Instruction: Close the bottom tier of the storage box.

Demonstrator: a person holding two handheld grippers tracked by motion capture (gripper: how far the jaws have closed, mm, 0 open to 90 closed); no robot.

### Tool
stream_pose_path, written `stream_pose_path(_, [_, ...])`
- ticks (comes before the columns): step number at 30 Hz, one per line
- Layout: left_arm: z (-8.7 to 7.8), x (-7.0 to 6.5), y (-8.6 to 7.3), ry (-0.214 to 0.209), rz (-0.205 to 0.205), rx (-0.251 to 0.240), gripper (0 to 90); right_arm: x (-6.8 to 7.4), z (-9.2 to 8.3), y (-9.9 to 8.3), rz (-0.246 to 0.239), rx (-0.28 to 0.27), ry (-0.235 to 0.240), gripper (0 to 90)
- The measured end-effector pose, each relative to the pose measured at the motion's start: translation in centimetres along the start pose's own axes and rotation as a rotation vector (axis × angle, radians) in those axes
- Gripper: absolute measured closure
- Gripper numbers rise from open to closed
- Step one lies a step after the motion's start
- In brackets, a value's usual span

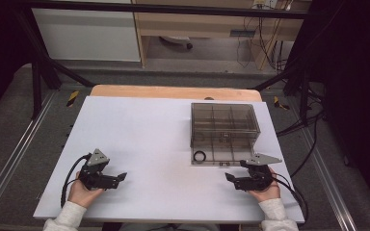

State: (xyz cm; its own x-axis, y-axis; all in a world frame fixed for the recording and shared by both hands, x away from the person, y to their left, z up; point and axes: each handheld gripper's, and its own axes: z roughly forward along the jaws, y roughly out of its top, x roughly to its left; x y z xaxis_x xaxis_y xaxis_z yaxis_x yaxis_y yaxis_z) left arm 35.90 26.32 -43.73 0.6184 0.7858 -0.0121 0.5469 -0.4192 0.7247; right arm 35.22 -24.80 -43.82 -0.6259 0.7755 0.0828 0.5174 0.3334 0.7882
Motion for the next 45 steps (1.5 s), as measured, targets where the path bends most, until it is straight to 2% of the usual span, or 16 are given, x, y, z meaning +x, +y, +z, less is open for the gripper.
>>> stream_pose_path(8, [-0.04,0.15,0.03,0.002,-0.01,-0.004,11.2,-0.06,-0.08,-0.01,-0.005,0.005,-0.01,32.6])
stream_pose_path(23, [-0.22,0.39,0.0,0.013,-0.018,-0.008,11.2,0.03,-0.16,-0.04,0.006,0.016,-0.028,60.0])
stream_pose_path(28, [-0.2,0.47,-0.01,0.013,-0.017,-0.008,11.2,0.04,-0.06,-0.11,-0.011,0.026,-0.035,64.6])
stream_pose_path(45, [-0.21,0.55,-0.04,0.014,-0.02,-0.008,11.4,0.01,0.1,-0.12,-0.01,0.038,-0.05,78.6])
